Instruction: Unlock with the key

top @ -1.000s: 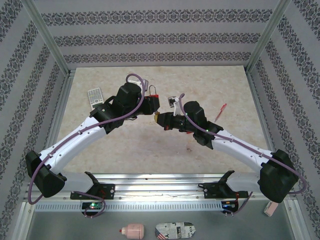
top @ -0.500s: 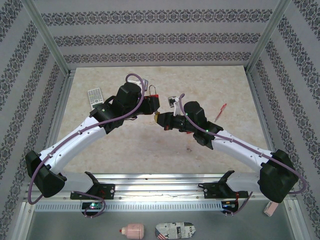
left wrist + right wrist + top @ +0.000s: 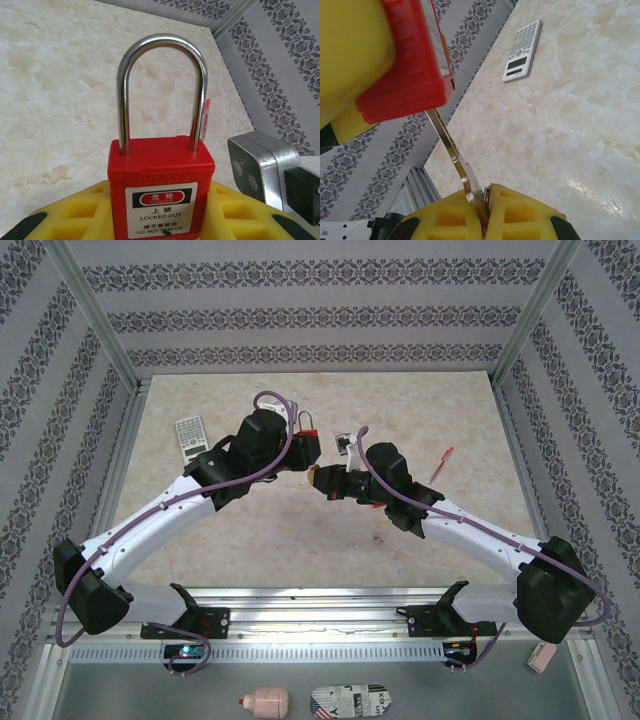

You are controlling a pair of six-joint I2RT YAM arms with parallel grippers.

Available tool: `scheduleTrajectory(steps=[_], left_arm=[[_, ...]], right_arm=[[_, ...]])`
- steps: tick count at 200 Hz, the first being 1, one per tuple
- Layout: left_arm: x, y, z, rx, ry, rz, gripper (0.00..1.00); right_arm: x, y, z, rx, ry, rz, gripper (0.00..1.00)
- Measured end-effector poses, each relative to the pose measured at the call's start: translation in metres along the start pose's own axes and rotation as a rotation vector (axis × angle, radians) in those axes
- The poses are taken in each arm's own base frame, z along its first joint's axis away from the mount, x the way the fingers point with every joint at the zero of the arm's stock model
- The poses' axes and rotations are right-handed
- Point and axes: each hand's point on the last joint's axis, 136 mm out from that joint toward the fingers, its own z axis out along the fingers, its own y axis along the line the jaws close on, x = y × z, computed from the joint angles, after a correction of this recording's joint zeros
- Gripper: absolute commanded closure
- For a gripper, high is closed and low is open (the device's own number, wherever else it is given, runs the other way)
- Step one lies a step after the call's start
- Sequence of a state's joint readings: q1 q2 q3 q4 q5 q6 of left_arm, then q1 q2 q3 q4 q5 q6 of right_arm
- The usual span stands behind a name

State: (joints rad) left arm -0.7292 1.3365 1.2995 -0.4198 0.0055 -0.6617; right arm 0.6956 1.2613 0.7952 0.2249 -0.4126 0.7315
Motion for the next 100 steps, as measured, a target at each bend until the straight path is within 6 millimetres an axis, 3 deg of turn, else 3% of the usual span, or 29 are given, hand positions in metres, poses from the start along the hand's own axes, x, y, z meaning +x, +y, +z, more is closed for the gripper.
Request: scheduleTrajectory(steps=[100], left_arm=[[0.0044,0.0011,0.0056,-0.037,-0.049,0.021,1.00]], right_arm=[[0.0010,-0.0036,-0.0015,0.012,0.004,0.045,1.00]])
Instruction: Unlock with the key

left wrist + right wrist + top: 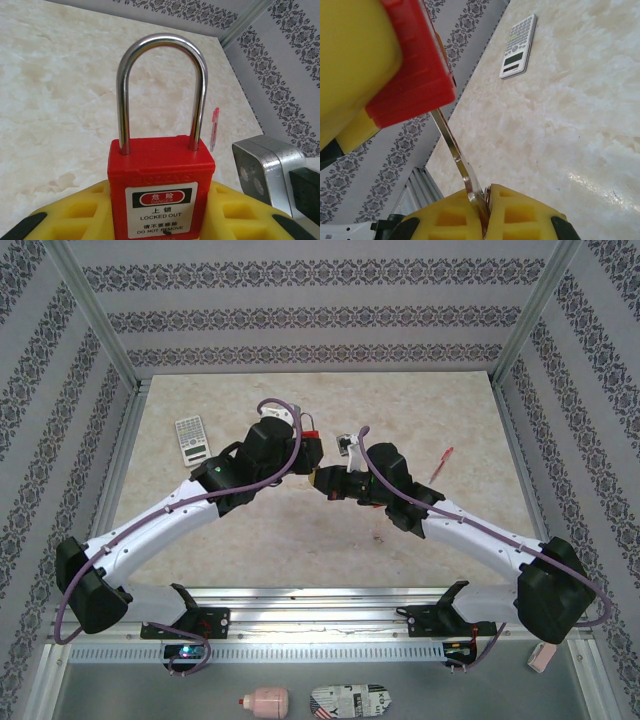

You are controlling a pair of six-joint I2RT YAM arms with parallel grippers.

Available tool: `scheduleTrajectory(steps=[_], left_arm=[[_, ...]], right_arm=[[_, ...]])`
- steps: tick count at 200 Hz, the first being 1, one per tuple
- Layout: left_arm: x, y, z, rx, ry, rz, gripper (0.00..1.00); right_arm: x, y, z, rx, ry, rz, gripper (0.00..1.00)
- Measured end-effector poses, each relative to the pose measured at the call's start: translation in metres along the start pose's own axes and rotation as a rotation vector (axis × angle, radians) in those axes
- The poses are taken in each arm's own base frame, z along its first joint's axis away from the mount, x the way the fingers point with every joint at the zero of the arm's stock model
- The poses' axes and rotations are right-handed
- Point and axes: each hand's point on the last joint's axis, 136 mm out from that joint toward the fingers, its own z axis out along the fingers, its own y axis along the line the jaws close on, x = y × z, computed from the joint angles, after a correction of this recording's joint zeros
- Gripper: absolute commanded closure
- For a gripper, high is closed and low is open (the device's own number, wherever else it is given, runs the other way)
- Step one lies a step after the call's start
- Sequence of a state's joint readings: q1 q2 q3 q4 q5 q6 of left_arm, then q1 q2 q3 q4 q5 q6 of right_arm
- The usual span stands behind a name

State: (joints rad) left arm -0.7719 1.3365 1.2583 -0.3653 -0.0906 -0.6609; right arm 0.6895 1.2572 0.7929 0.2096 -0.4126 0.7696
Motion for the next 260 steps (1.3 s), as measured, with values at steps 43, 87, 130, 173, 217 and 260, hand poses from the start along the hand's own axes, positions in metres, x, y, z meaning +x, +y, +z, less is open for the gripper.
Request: scheduleTrajectory(steps=[43,87,130,173,217,260], left_arm=[[0.001,-0.001,0.005,0.012,-0.025,0.001,1.00],[0.004,-0.001,0.010,0.029,-0.039,-0.007,1.00],[0.005,-0.005,0.009,0.060,-0.041,-0.037,1.00],[0.006,-0.010,0.008,0.091,-0.038,-0.084,1.00],[0.007,-0.012,0.007,0.106,-0.028,-0.101,1.00],[0.005,-0.013,0.008,0.074,-0.020,-0.093,1.00]], right_arm=[[-0.002,-0.004,-0.002,0.001,-0.001,0.021,1.00],[-0.002,-0.009,-0.004,0.008,0.013,0.034,1.00],[-0.002,-0.010,-0.006,0.004,0.018,0.031,1.00],[-0.002,-0.010,-0.010,0.010,0.022,-0.001,1.00],[0.000,-0.010,-0.014,0.024,0.031,-0.028,1.00],[-0.003,-0.008,-0.016,0.047,0.050,-0.033,1.00]])
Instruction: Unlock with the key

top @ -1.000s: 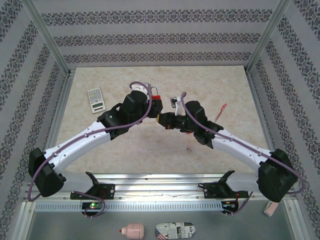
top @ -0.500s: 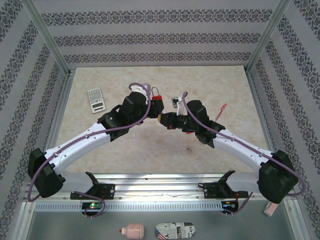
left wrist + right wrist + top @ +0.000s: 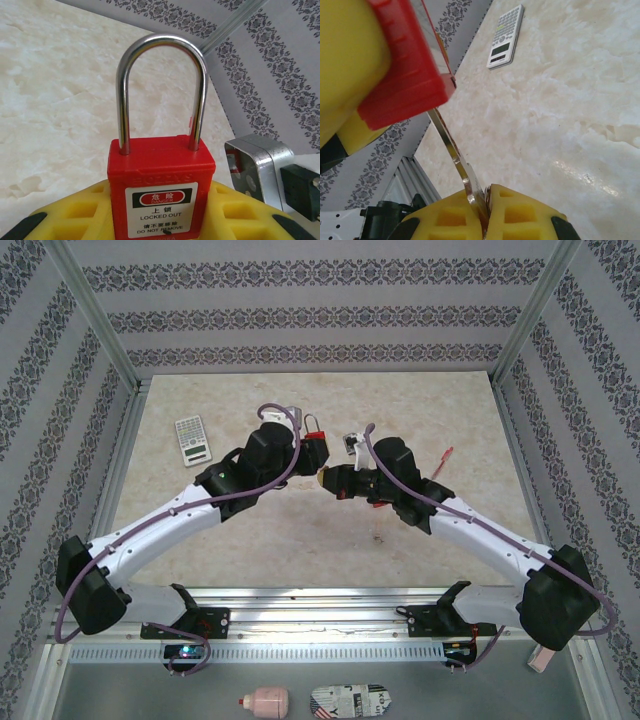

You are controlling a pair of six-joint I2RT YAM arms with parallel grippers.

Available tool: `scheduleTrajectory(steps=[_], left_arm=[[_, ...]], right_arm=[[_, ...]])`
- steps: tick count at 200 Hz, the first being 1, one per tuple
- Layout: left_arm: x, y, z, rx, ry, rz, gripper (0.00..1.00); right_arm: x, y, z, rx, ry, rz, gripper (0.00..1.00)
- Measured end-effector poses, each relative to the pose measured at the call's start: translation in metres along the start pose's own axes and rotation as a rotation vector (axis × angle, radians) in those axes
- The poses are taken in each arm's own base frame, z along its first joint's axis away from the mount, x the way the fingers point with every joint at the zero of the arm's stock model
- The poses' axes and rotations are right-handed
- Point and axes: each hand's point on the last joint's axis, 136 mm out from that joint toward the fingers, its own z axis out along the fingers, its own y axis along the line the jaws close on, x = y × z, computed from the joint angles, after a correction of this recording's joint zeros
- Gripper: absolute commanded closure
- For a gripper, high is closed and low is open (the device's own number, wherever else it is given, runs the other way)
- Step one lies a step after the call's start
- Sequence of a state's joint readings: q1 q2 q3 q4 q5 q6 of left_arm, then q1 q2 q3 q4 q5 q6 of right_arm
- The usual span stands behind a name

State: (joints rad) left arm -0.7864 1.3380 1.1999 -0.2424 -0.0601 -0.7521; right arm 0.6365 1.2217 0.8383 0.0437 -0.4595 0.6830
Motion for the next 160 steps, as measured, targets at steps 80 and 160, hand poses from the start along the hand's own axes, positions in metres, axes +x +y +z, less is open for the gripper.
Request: scheduleTrajectory(steps=[80,160], left_arm=[[0.003,-0.001,0.008,-0.055,0.003,0.031,1.00],[-0.002,-0.007,0.013,-0.001,-0.064,0.015,1.00]], right_arm=[[-0.001,-0.006,-0.002,0.039,0.004,0.014,1.00],[-0.010,-0.006,-0.007,0.041,-0.003,0.042,1.00]])
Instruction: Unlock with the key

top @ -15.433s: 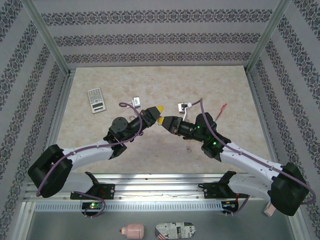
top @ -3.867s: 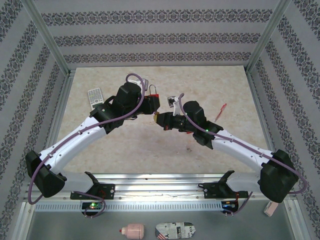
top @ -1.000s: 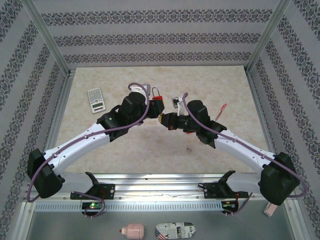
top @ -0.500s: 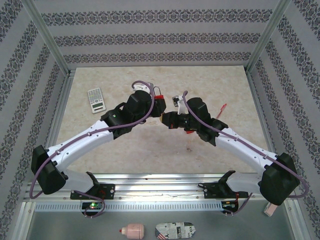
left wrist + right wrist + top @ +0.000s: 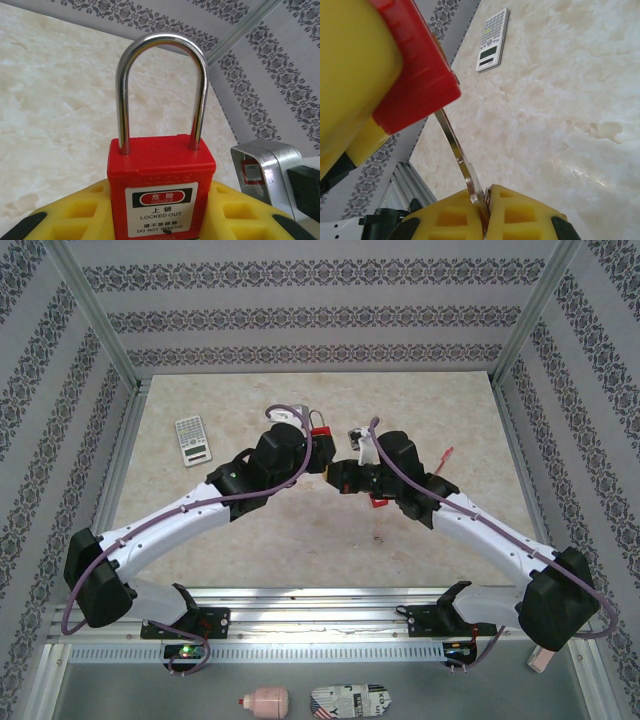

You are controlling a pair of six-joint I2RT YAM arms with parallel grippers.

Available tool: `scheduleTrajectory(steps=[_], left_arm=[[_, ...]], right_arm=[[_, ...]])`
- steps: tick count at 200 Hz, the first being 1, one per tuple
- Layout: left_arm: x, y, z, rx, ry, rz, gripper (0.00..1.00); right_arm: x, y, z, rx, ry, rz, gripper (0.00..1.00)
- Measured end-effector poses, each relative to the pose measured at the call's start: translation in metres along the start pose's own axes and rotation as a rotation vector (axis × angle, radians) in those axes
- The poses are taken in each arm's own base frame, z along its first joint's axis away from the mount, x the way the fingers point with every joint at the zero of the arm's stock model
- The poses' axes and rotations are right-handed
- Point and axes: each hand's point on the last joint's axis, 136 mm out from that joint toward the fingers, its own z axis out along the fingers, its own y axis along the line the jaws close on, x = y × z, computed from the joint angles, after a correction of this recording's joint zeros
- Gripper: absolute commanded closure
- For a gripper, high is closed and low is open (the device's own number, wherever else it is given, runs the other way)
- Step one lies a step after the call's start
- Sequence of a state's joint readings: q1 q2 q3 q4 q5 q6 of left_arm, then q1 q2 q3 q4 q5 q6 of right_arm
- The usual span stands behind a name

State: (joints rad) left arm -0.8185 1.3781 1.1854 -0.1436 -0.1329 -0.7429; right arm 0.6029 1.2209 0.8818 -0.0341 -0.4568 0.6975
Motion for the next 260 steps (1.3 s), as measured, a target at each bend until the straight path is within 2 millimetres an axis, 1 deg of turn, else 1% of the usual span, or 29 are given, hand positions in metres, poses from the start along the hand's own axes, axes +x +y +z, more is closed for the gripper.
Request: scheduleTrajectory(steps=[33,60,74,118,140,162,187,221,260], left_arm=[[-0.002,-0.007,0.000,0.054,-0.025,-0.022,1.00],[-0.003,-0.018,-0.004,0.127,-0.025,-0.049,1.00],[-0.003,-0.022,-0.007,0.156,-0.028,-0.066,1.00],[-0.007,-0.027,-0.013,0.170,-0.012,-0.068,1.00],[-0.007,-0.027,-0.014,0.145,0.013,-0.048,1.00],[-0.004,-0.023,-0.008,0.107,0.037,-0.027,1.00],[0.003,-0.016,-0.002,0.051,0.063,0.005,1.00],[0.005,-0.013,0.005,-0.006,0.075,0.028,1.00],[0.007,-0.012,0.007,-0.005,0.058,0.017,1.00]], right_arm=[[-0.003,0.001,-0.004,-0.016,0.000,0.011,1.00],[-0.010,0.004,-0.015,-0.040,-0.014,0.003,1.00],[-0.010,0.005,-0.018,-0.047,-0.004,-0.005,1.00],[-0.013,0.009,-0.027,-0.053,0.034,-0.024,1.00],[-0.012,0.011,-0.028,-0.059,0.042,-0.032,1.00],[-0.010,0.009,-0.028,-0.051,0.052,-0.026,1.00],[-0.005,0.002,-0.028,-0.021,0.075,-0.003,1.00],[-0.006,-0.001,-0.024,0.027,0.074,0.002,1.00],[-0.008,-0.005,-0.023,0.049,0.060,0.010,1.00]])
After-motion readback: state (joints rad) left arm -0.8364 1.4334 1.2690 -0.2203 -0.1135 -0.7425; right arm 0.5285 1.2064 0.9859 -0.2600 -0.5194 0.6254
